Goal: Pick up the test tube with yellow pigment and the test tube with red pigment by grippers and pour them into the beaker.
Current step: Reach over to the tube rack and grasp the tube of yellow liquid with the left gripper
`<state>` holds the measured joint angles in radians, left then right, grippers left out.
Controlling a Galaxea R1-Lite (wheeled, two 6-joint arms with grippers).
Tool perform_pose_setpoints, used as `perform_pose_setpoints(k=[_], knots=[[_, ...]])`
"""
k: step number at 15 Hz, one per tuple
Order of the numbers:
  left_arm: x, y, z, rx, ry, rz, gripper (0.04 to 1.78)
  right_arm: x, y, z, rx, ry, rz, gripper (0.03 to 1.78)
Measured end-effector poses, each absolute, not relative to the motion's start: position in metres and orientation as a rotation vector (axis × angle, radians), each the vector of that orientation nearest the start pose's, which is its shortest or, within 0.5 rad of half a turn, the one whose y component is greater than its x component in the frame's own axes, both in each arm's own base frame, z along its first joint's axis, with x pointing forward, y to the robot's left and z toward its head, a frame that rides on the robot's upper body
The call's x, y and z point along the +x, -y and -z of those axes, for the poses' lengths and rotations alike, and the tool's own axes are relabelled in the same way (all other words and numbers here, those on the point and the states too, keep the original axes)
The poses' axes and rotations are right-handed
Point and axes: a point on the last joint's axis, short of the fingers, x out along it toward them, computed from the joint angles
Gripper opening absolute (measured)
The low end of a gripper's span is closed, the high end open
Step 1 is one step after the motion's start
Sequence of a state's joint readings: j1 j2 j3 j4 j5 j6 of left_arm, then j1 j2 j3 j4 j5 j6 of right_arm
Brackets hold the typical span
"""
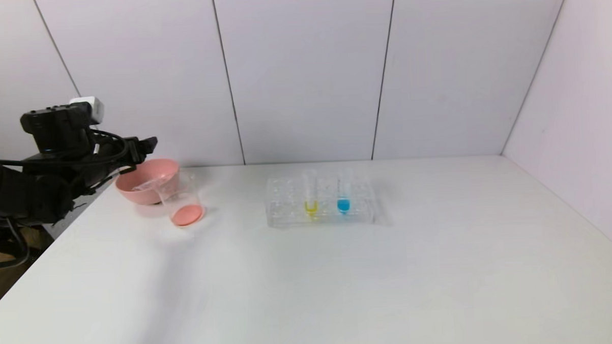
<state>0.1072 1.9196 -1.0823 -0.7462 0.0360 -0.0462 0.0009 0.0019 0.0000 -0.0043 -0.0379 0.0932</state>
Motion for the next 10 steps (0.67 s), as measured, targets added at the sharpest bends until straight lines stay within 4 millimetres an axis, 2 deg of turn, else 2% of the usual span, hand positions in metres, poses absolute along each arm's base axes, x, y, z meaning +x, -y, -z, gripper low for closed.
perform_pose_setpoints(k=[5, 7, 10], knots=[[0.306, -0.028, -0.227, -0.056, -0.159, 0.046, 1.76, -0.023, 0.001, -0.076, 0.093, 0.004, 0.037, 1.71], [0.276, -0.021, -0.231, -0.058, -0.229, 0.229, 1.76, -0.023, 0.001, -0.076, 0.093, 0.004, 0.037, 1.71], [0.236, -0.001, -0.223, -0.003, -0.296, 0.583, 1.76, -0.023, 0.001, -0.076, 0.093, 0.004, 0.036, 1.71]])
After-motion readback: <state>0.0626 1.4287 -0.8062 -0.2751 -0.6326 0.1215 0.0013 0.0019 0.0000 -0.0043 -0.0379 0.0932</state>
